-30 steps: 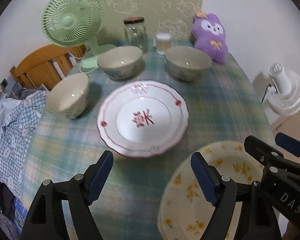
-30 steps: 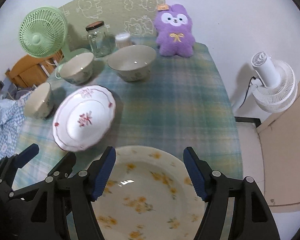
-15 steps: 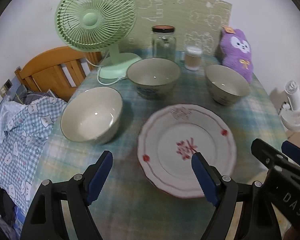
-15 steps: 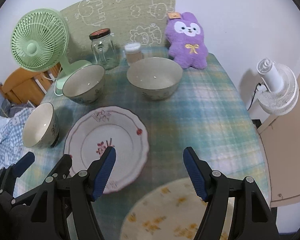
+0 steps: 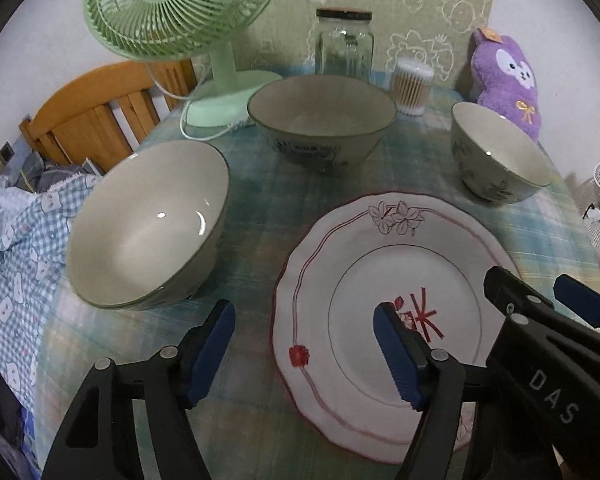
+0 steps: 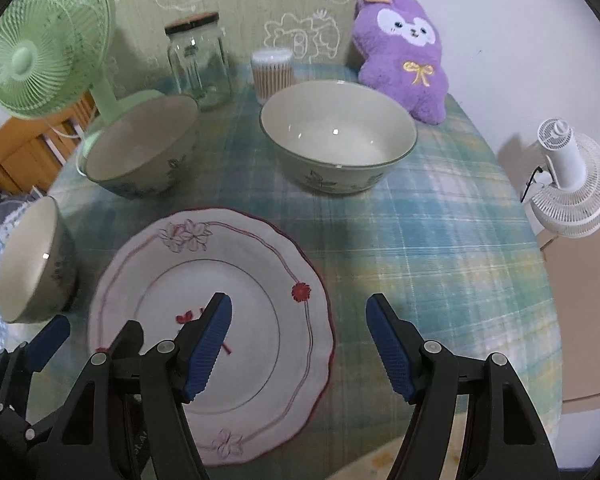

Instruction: Organize plates and bowls

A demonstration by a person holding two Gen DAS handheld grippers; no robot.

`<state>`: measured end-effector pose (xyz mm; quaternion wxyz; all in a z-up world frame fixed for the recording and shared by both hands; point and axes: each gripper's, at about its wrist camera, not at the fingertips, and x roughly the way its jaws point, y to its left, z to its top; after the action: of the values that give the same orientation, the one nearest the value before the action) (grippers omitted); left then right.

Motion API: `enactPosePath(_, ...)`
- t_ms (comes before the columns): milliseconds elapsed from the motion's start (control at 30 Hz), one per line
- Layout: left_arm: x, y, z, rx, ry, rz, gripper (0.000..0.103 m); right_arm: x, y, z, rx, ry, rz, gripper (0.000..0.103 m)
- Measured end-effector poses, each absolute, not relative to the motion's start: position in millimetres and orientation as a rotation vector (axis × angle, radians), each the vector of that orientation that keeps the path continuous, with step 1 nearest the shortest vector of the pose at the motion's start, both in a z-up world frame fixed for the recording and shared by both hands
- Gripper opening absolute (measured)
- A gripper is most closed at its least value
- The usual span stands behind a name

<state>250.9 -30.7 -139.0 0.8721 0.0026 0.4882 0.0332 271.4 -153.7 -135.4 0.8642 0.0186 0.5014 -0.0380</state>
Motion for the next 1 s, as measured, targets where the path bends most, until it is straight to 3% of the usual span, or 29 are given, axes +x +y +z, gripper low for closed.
enactPosePath(233,263.5,-33.6,-156.8,0.011,1.063,0.078,0.058,285.1,-154.5,-156.7,0.024,1.095,-0.079,0.066)
enactPosePath(300,266.1,-32.6,-159.6,0.012,1.069,0.086,0.05,287.2,-155.6,-159.5,0.029,1.102,-0.077,0.062)
enactPosePath(533,271.0,-33.5,-159.0,0.02,1.072,0.08,0.044,294.5,-154.0,-167.1,0.027,1.14,-0.067,0.045)
enactPosePath(1000,267.6,-31.6,-148.6,0.036,1.086,0.065,0.041,287.6,-150.4,-153.5,0.004,1.134,-0.083,0.041)
